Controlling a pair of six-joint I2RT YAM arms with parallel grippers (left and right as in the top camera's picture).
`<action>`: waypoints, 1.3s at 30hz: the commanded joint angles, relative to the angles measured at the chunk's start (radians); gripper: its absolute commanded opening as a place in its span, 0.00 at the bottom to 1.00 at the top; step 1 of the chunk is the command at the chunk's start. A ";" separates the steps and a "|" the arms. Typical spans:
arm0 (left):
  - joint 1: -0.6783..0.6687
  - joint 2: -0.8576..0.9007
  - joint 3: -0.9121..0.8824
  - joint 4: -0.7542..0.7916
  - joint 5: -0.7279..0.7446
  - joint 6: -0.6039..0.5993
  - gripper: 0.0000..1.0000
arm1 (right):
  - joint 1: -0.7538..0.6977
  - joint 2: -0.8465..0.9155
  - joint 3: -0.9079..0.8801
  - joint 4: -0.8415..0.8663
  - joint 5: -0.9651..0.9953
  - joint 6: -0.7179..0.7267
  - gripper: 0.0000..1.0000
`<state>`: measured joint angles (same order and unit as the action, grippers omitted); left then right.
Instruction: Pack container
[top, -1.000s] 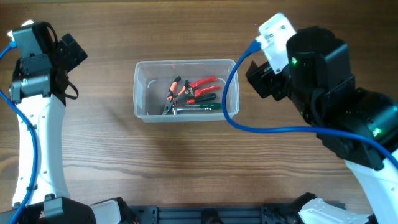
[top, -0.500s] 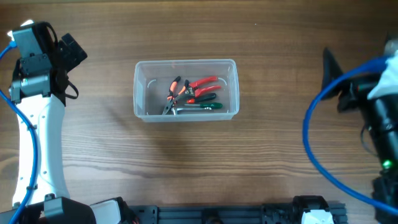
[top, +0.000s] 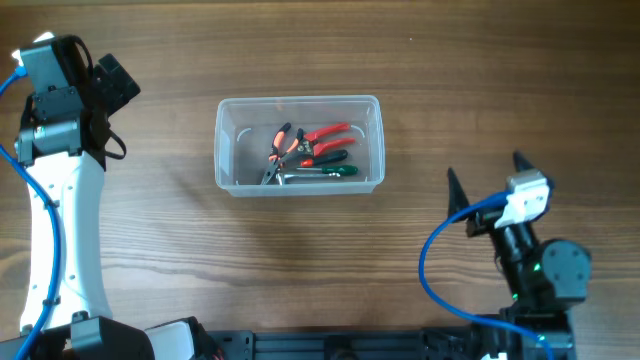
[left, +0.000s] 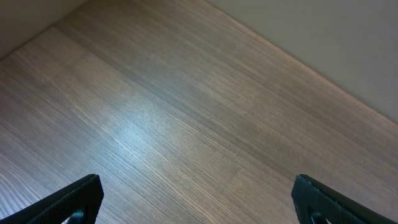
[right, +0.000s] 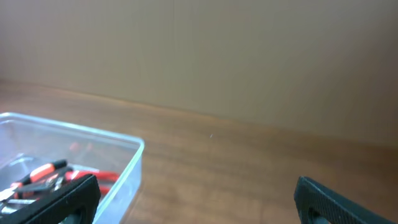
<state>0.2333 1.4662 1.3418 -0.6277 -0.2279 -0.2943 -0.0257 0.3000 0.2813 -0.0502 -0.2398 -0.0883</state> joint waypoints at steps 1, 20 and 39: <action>0.005 0.006 0.008 0.003 -0.009 -0.002 1.00 | -0.006 -0.112 -0.099 0.014 -0.020 0.080 1.00; 0.005 0.006 0.008 0.003 -0.008 -0.002 1.00 | -0.006 -0.260 -0.254 0.020 0.026 0.055 1.00; 0.005 0.006 0.008 -0.001 -0.009 -0.002 1.00 | -0.006 -0.258 -0.254 0.020 0.026 0.055 1.00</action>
<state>0.2333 1.4662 1.3418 -0.6277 -0.2276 -0.2939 -0.0257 0.0582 0.0322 -0.0383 -0.2310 -0.0269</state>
